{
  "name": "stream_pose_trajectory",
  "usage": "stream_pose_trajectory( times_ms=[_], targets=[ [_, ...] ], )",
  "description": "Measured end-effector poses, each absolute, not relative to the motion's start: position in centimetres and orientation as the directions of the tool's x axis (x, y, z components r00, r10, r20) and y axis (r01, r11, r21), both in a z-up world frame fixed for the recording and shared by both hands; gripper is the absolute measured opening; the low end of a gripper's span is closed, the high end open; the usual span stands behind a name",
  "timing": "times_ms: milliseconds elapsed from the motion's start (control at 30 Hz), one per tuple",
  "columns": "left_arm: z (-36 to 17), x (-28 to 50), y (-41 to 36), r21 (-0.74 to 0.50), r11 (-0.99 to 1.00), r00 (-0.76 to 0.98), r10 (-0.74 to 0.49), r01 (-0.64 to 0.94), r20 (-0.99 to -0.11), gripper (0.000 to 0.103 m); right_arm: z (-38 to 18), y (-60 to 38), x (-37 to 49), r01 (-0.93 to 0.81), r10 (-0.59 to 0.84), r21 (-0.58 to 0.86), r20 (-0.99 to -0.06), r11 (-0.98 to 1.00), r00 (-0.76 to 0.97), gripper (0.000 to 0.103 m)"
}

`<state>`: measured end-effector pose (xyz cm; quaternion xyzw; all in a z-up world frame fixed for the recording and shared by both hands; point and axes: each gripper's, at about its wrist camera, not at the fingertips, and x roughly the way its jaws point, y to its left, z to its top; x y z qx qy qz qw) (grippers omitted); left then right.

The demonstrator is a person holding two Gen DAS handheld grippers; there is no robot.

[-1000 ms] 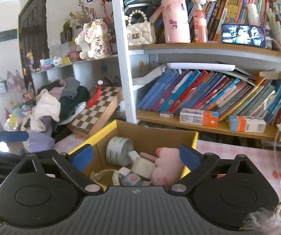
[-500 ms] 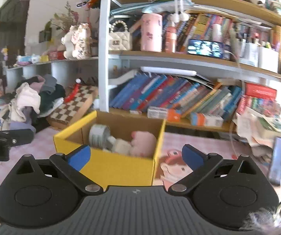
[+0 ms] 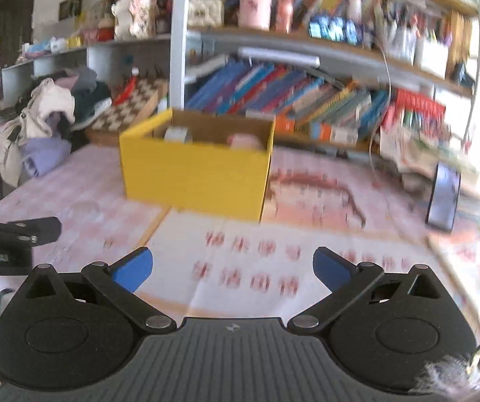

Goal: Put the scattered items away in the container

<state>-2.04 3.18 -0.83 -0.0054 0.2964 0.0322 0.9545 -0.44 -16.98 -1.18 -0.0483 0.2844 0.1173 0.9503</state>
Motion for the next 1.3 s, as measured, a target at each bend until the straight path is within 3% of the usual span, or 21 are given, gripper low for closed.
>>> stream_pose_trajectory(
  times_ms=[200,567,1300],
  targets=[
    [-1.4,-3.6,3.4,0.029,0.999,0.795,0.043,-0.032,-0.606,0.103,-1.8,-17.1,-1.2,-0.182,0.155,0.021,-0.622,0.983,0.767,0.103],
    [-1.9,-4.4,3.1,0.058,0.998,0.774,0.048,-0.014,-0.632,0.103,-3.0,-15.1,-1.6,-0.254,0.168,-0.025,-0.686,0.967,0.708,0.103],
    [-2.2,-4.5,2.7,0.025,1.0,0.746,0.014,0.004,-0.666,0.103,-3.3,-15.5,-1.6,-0.266,0.173,-0.027,-0.697,0.964,0.696,0.103]
  ],
)
